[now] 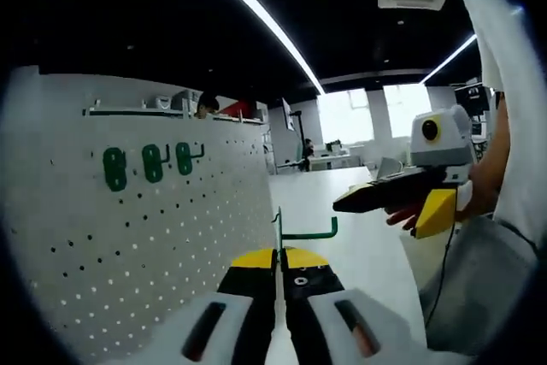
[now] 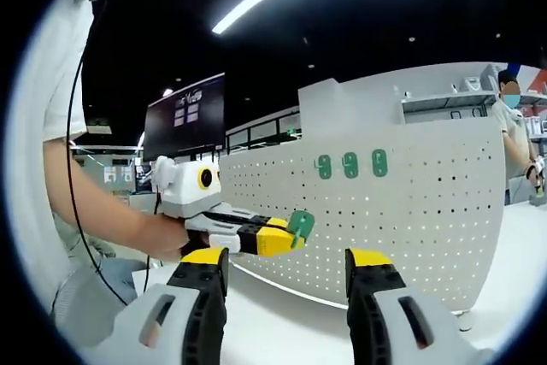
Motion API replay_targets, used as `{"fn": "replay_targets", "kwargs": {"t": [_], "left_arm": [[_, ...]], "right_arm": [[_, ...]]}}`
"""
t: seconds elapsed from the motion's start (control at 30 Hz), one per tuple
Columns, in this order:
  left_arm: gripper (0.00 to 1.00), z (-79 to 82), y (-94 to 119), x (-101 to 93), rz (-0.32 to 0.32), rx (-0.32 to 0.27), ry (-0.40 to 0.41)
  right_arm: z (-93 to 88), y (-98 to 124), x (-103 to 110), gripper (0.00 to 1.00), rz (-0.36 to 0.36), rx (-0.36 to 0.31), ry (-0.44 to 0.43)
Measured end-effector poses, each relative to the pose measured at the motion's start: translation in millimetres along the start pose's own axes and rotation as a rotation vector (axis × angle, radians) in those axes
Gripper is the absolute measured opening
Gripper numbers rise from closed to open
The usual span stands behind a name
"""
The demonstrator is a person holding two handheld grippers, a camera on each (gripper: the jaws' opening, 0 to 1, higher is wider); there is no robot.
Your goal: Insert the hook assembly into the mounting plate slot until the hook locks in place.
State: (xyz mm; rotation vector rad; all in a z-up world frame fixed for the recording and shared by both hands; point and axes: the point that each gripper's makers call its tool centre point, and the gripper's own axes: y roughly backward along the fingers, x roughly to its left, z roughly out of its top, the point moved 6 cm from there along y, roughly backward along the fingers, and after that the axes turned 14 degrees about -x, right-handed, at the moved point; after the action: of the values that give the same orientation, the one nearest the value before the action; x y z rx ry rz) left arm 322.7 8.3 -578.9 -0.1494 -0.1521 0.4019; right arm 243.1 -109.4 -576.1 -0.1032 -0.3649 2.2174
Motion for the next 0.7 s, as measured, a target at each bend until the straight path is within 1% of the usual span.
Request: {"fn": "replay_targets", "kwargs": {"t": [0.17,0.23,0.33,0.37,0.6,0.7], "left_arm": [[0.01,9.9,2.9,-1.6,0.022,-0.036,-0.004],[0.01,12.9,3.7,-3.8,0.027,-0.053,0.011],[0.01,17.1,5.4,-6.5,0.035,-0.072,0.009],[0.01,19.0,6.3,-6.5,0.043,-0.089,0.024],[0.01,21.3,9.4,-8.7,0.065,-0.114,0.037],[0.01,21.8,10.7,-9.3,0.073,-0.119,0.043]], "right_arm": [[3.8,-1.4,2.7,0.51,0.007,-0.014,0.003],[3.7,-1.0,2.8,0.5,0.006,-0.013,0.01],[3.5,-0.6,3.2,0.5,0.005,-0.017,0.005],[4.0,-0.5,3.3,0.5,0.005,-0.018,0.007],[5.9,-1.3,4.2,0.47,0.009,-0.029,0.017],[6.9,-1.9,5.1,0.46,0.005,-0.038,-0.004]]}}
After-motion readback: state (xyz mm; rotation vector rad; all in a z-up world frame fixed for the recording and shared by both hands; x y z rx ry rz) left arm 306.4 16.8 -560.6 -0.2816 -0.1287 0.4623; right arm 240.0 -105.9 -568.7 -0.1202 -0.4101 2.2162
